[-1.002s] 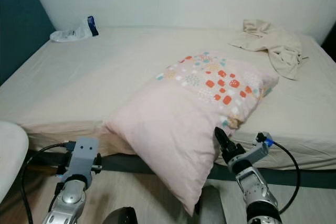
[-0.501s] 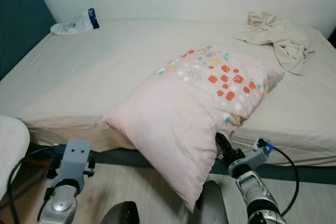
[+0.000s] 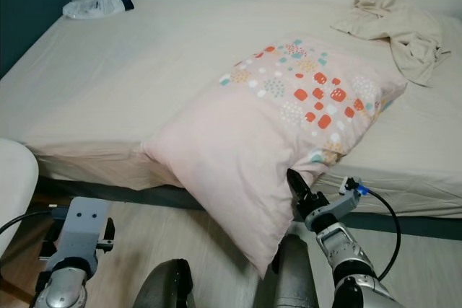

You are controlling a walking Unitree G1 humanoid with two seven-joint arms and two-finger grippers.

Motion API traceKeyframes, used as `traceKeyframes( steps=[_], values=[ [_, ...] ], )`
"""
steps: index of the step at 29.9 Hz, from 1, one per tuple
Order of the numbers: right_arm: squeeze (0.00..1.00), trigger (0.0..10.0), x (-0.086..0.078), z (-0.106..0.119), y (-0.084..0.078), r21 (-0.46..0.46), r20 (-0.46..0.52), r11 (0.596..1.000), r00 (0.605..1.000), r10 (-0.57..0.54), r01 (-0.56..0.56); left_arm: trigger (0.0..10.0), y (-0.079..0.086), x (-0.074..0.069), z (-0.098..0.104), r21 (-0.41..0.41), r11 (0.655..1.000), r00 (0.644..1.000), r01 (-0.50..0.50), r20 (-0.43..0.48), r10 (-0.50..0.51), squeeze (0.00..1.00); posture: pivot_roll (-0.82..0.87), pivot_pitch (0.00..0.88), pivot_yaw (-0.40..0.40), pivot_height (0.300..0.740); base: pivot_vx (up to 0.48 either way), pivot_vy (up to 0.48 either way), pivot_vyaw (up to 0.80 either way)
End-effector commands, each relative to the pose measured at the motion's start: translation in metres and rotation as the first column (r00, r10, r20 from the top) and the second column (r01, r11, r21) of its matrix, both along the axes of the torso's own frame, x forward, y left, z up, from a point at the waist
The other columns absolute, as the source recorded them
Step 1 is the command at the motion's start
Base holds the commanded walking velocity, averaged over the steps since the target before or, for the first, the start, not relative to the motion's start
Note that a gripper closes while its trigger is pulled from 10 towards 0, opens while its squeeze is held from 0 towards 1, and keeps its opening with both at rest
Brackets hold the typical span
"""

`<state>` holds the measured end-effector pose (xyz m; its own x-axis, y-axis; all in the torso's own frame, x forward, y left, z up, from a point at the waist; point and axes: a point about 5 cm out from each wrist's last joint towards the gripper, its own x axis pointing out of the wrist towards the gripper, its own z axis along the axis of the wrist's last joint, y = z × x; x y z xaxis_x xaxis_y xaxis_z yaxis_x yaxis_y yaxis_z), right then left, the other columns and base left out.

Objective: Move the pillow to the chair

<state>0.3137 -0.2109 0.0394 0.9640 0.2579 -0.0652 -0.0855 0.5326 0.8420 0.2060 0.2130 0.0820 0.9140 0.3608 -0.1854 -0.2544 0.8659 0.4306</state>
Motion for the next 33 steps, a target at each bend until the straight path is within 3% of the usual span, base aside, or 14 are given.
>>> traceKeyframes(
  steps=[1,9,10,22,33],
  values=[
    [0.0,10.0,-0.003,-0.01,0.013,-0.006,-0.067,0.999,0.997,0.035,-0.036,10.0,0.004,-0.007,-0.001,0.017,1.0,0.999,-0.005,-0.036,0.005,0.0,0.15,0.354,0.062,0.586,0.0,0.0,0.0],
    [0.0,10.0,0.008,0.001,0.029,-0.026,-0.027,0.996,0.996,0.089,-0.09,10.0,0.002,-0.012,0.002,0.011,1.0,0.999,-0.005,-0.048,0.006,0.0,0.15,0.37,0.057,0.586,0.0,0.0,0.0],
    [0.0,0.0,0.011,0.006,0.032,-0.018,0.013,0.994,0.994,0.111,-0.111,10.0,0.002,-0.012,0.003,0.01,1.0,0.999,-0.007,-0.051,0.008,0.0,0.15,0.368,0.056,0.586,0.0,0.0,0.0],
    [0.0,0.0,0.031,0.045,0.029,-0.031,0.223,0.987,0.961,0.163,-0.16,10.0,-0.003,-0.001,0.003,-0.003,1.0,0.999,0.008,-0.043,-0.008,0.0,0.12,0.335,0.055,0.586,0.0,0.0,0.0],
    [0.0,0.0,0.043,0.08,0.032,-0.133,0.37,0.97,0.898,0.238,-0.203,10.0,-0.006,0.015,0.003,-0.016,1.0,1.0,0.008,-0.017,-0.008,0.0,0.09,0.273,0.036,0.586,0.0,0.0,0.0]
  ],
)
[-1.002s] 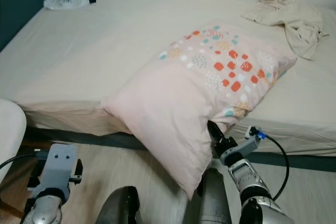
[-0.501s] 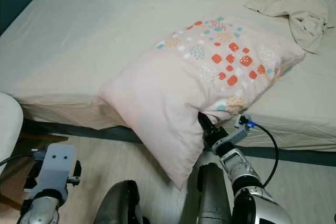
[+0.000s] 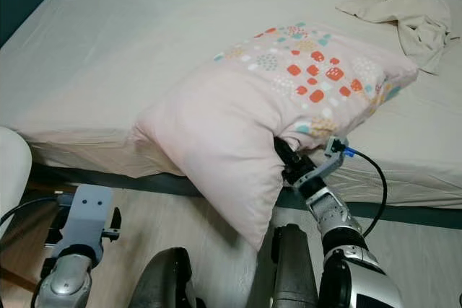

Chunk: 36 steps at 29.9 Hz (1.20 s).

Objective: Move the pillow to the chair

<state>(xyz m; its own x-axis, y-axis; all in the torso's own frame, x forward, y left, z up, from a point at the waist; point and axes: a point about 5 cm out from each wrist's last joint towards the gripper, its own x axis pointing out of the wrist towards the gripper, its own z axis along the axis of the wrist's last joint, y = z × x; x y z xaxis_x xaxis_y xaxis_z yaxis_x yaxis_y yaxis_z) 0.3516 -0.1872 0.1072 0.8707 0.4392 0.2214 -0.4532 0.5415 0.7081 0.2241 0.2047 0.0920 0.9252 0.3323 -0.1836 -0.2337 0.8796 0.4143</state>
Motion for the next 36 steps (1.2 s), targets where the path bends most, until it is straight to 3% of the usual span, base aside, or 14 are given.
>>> traceKeyframes(
  steps=[1,8,10,13,19,28,33,34,36],
  values=[
    [0.0,0.0,0.005,0.014,0.009,-0.027,0.066,0.999,0.997,0.044,-0.042,10.0,0.002,-0.002,-0.007,0.0,1.0,1.0,-0.02,-0.023,0.02,0.0,0.09,0.273,0.036,0.586,0.0,0.0,0.0],
    [0.0,0.0,0.01,0.045,0.015,-0.098,0.165,0.995,0.985,0.046,-0.03,10.0,0.0,0.012,-0.004,-0.01,1.0,1.0,-0.026,0.015,0.026,0.0,0.06,0.217,0.024,0.586,0.0,0.0,0.0],
    [0.0,0.0,0.01,0.045,0.015,-0.098,0.165,0.995,0.985,0.046,-0.03,10.0,0.0,0.012,-0.004,-0.01,1.0,1.0,-0.026,0.015,0.026,0.0,0.06,0.217,0.024,0.586,0.0,0.0,0.0],
    [0.0,0.0,0.004,0.066,0.028,-0.174,0.241,0.984,0.967,0.083,-0.041,10.0,-0.006,0.03,-0.001,-0.03,0.999,0.998,-0.021,0.054,0.022,0.0,0.03,0.159,0.014,0.586,0.0,0.0,0.0],
    [0.0,0.0,-0.01,0.078,0.046,-0.152,0.288,0.982,0.946,0.149,-0.108,10.0,-0.016,0.051,0.003,-0.06,0.998,0.995,-0.006,0.098,0.012,0.0,0.01,0.101,0.011,0.615,0.0,0.0,0.0],
    [0.0,0.0,-0.018,0.079,0.059,-0.148,0.285,0.979,0.941,0.18,-0.142,10.0,-0.02,0.069,0.011,-0.068,0.998,0.989,0.002,0.147,0.008,0.0,0.0,0.037,0.012,0.653,0.0,0.0,0.0],
    [0.0,0.0,-0.021,0.074,0.061,-0.144,0.263,0.98,0.949,0.174,-0.14,10.0,-0.01,0.074,0.015,-0.051,0.998,0.986,-0.028,0.164,0.036,0.0,0.0,0.028,0.013,0.667,0.0,0.0,0.0],
    [0.0,0.0,-0.024,0.072,0.064,-0.145,0.25,0.979,0.952,0.175,-0.142,10.0,0.001,0.076,0.014,-0.037,0.998,0.985,-0.055,0.164,0.061,0.0,0.0,0.023,0.014,0.677,0.0,0.0,0.0],
    [0.0,0.0,-0.026,0.072,0.065,-0.147,0.242,0.979,0.954,0.176,-0.144,10.0,0.005,0.076,0.013,-0.031,0.997,0.984,-0.064,0.166,0.069,0.0,0.0,0.023,0.014,0.681,0.0,0.0,0.0]
  ],
)
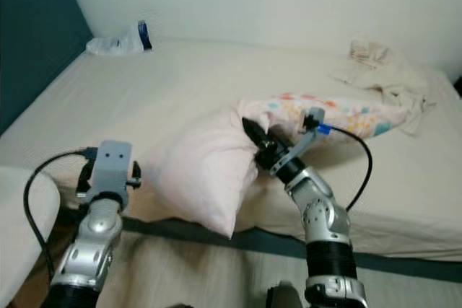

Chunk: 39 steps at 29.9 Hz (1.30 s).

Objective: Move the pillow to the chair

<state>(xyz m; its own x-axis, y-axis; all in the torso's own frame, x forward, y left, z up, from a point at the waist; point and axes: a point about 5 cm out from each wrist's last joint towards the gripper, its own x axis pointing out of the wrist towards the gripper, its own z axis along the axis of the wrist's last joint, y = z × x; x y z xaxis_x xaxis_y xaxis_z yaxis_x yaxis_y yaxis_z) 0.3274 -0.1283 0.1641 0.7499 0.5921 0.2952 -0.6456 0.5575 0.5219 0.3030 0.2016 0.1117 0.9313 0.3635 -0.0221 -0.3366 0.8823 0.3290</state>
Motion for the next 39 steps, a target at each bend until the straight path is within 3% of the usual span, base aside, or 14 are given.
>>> traceKeyframes(
  steps=[1,13,18,19,20,22,23,29,34,39],
  values=[
    [0.0,0.0,-0.003,0.014,0.007,0.022,0.061,0.999,0.998,0.03,-0.032,10.0,0.011,-0.003,-0.007,0.011,0.999,0.999,-0.035,-0.021,0.035,0.0,0.0,0.021,0.014,0.686,0.0,0.0,0.0],
    [0.0,0.0,-0.001,0.007,0.008,-0.01,0.002,1.0,1.0,-0.005,0.005,10.0,0.013,-0.002,-0.021,0.0,0.998,0.997,-0.06,-0.04,0.06,0.0,-0.01,0.0,0.0,0.739,0.0,0.0,0.0],
    [0.0,0.0,0.005,0.001,0.005,-0.04,-0.039,0.996,0.995,-0.087,0.085,10.0,0.017,-0.001,-0.027,0.001,0.997,0.996,-0.073,-0.045,0.073,0.0,-0.01,0.0,-0.006,0.74,0.0,0.0,0.0],
    [0.0,0.0,0.009,-0.005,0.001,-0.08,-0.063,0.986,0.986,-0.154,0.149,10.0,0.021,-0.003,-0.033,0.0,0.997,0.994,-0.083,-0.064,0.083,0.0,-0.02,0.0,-0.009,0.74,0.0,0.0,0.0],
    [0.0,4.3,0.01,-0.009,-0.002,-0.118,-0.077,0.975,0.978,-0.196,0.186,10.0,0.022,-0.005,-0.036,0.003,0.996,0.994,-0.086,-0.073,0.086,0.0,-0.02,0.0,-0.009,0.74,0.0,0.0,0.0],
    [0.0,4.3,0.011,-0.012,-0.003,-0.145,-0.084,0.967,0.971,-0.224,0.21,10.0,0.023,-0.006,-0.038,0.005,0.996,0.993,-0.087,-0.079,0.088,0.0,-0.02,0.0,-0.009,0.74,0.0,0.0,0.0],
    [0.0,10.0,0.012,-0.017,-0.006,-0.176,-0.086,0.958,0.966,-0.245,0.227,10.0,0.024,-0.008,-0.041,0.011,0.996,0.992,-0.088,-0.088,0.088,0.0,-0.02,0.0,-0.013,0.74,0.0,0.0,0.0],
    [0.0,10.0,0.008,-0.045,-0.035,-0.369,-0.116,0.867,0.91,-0.399,0.334,10.0,0.036,-0.029,-0.06,0.061,0.994,0.983,-0.095,-0.154,0.104,0.0,-0.02,0.0,-0.018,0.74,0.0,0.0,0.0],
    [0.0,10.0,0.002,-0.048,-0.044,-0.291,-0.13,0.9,0.919,-0.372,0.323,10.0,0.042,-0.036,-0.068,0.078,0.992,0.977,-0.098,-0.185,0.111,0.0,-0.02,0.0,-0.016,0.74,0.0,0.0,0.0],
    [0.0,10.0,0.002,-0.042,-0.043,-0.252,-0.112,0.916,0.931,-0.347,0.311,10.0,0.035,-0.034,-0.069,0.062,0.997,0.981,-0.052,-0.185,0.062,0.0,-0.02,0.0,-0.013,0.74,0.0,0.0,0.46]
  ],
)
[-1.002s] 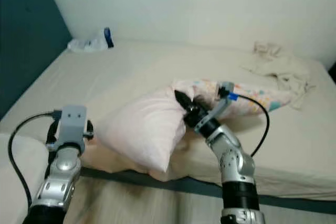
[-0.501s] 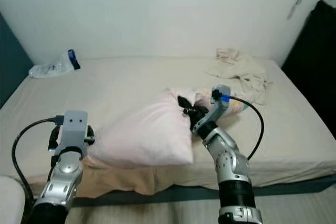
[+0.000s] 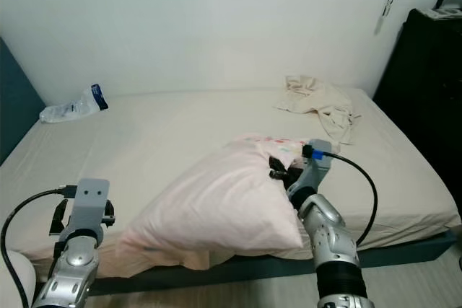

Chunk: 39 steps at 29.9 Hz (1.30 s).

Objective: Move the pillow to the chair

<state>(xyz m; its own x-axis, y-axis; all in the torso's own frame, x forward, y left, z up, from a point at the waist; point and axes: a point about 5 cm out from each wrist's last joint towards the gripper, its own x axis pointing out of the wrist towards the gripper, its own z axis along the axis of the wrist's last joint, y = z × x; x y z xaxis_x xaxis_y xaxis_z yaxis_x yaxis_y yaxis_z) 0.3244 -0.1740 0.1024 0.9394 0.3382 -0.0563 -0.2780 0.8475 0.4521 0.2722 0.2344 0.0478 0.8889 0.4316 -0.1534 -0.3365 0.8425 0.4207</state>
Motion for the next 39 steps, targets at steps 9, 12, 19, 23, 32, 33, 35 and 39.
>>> traceKeyframes(
  steps=[9,12,19,23,32,33,35,39],
  values=[
    [0.0,10.0,0.006,0.022,0.007,0.032,0.123,0.999,0.992,0.007,-0.011,10.0,-0.012,0.001,-0.007,-0.034,0.997,0.998,0.063,-0.027,-0.064,0.0,-0.03,0.0,-0.009,0.74,0.0,0.0,0.77],
    [0.0,10.0,0.005,0.022,0.008,0.038,0.122,0.999,0.992,0.01,-0.015,10.0,-0.016,0.001,-0.009,-0.047,0.996,0.996,0.074,-0.036,-0.076,0.0,-0.03,0.0,-0.005,0.74,0.0,0.0,0.76],
    [0.0,10.0,0.005,0.022,0.008,0.044,0.123,0.999,0.992,0.005,-0.01,10.0,-0.021,0.003,-0.01,-0.078,0.992,0.994,0.1,-0.038,-0.103,0.0,-0.04,0.0,-0.001,0.74,0.0,0.0,0.76],
    [0.0,10.0,0.005,0.022,0.008,0.047,0.124,0.999,0.992,0.004,-0.01,10.0,-0.024,0.005,-0.01,-0.095,0.989,0.993,0.112,-0.035,-0.116,0.0,-0.04,0.0,-0.001,0.74,0.0,0.0,0.76],
    [0.0,10.0,0.005,0.025,0.013,0.054,0.131,0.998,0.991,0.016,-0.024,10.0,-0.038,0.01,-0.006,-0.119,0.977,0.983,0.176,-0.028,-0.181,0.0,-0.04,0.0,-0.001,0.74,0.0,-0.258,0.76],
    [0.0,10.0,0.005,0.025,0.013,0.054,0.131,0.998,0.991,0.017,-0.024,10.0,-0.038,0.01,-0.007,-0.124,0.977,0.983,0.175,-0.026,-0.18,0.0,-0.04,0.0,-0.001,0.74,0.0,0.0,0.76],
    [0.0,10.0,0.005,0.025,0.014,0.053,0.131,0.998,0.991,0.017,-0.024,10.0,-0.039,0.011,-0.006,-0.131,0.976,0.984,0.172,-0.022,-0.176,0.0,-0.04,0.0,0.0,0.74,0.0,0.0,0.76],
    [0.0,10.0,0.004,0.024,0.013,0.05,0.129,0.998,0.991,0.016,-0.023,10.0,-0.039,0.011,-0.006,-0.129,0.977,0.984,0.172,-0.025,-0.176,0.0,-0.04,0.0,0.001,0.74,0.0,0.0,0.76]
  ],
)
